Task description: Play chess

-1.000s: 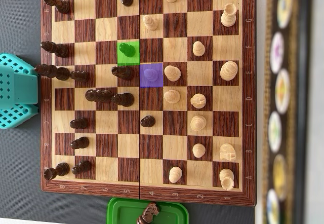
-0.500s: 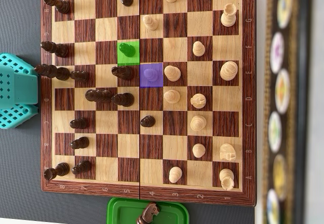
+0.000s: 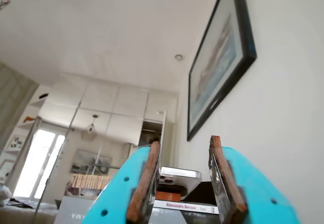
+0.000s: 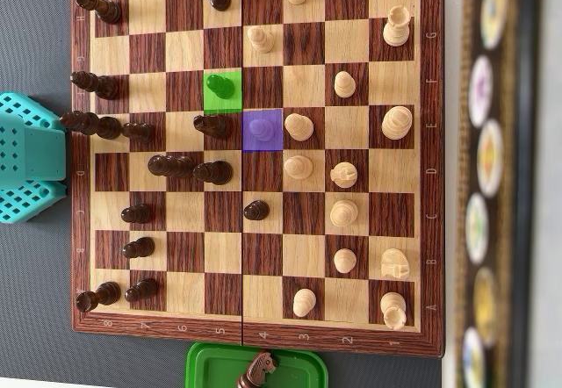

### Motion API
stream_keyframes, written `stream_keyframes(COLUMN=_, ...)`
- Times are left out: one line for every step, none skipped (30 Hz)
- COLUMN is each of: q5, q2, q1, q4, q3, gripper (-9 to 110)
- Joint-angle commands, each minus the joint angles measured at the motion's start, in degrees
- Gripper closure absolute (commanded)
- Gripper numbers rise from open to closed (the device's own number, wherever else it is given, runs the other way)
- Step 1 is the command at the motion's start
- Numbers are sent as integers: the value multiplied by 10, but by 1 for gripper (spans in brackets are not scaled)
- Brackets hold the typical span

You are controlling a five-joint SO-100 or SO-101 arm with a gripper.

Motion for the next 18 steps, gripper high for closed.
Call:
stream_keyframes(q5=2, q2=-8, q1=2, q4=83, q3=-44, gripper=86)
stream_keyframes(q5=3, q2=-8, q1=1, q4=113, q3=-53, gripper=86)
stream_keyframes(q5=0, q2=-9, q1=-1, q4=145, q3=-62, gripper=86)
stream_keyframes(q5=-1, q2=-9, q1=-1, q4=176, q3=-70, gripper=86)
stream_keyframes(q5=-2, q2=-9, q1=-1, q4=207, q3=-77, gripper=86)
stream_keyframes(q5=-2, q2=-9, q1=-1, q4=242, q3=-83, gripper=86)
stream_keyframes(q5=-2, q2=-9, q1=-2, q4=273, q3=-90, gripper=86)
stream_keyframes(q5=-2, q2=-9, q1=-2, q4=306, q3=-94, gripper=86)
stream_keyframes(q5=0, q2=-10, q1=-2, q4=338, q3=-98, gripper=86)
stream_keyframes(q5=2, q2=-10, q1=-2, q4=369, q3=-101, gripper=86)
stream_keyframes(q5=0, q2=-10, q1=-2, q4=399, q3=-105, gripper=86)
stream_keyframes(q5=-1, q2=-10, q1=-2, q4=431, q3=-109, gripper=86)
stream_keyframes(q5=1, q2=-10, q1=-2, q4=462, q3=-112, gripper=86)
stream_keyframes(q5=3, q2=-10, q1=-3, q4=493, q3=-115, gripper=86)
stream_keyframes(q5=3, q2=-10, q1=-3, q4=522, q3=-120, gripper=86)
stream_keyframes(q5=3, q2=-11, q1=-3, q4=549, q3=-126, gripper=86)
stream_keyframes(q5=3, q2=-11, q1=-4, q4=578, q3=-131, gripper=86)
stream_keyframes(q5=3, q2=-11, q1=-11, q4=607, q3=-136, gripper=86)
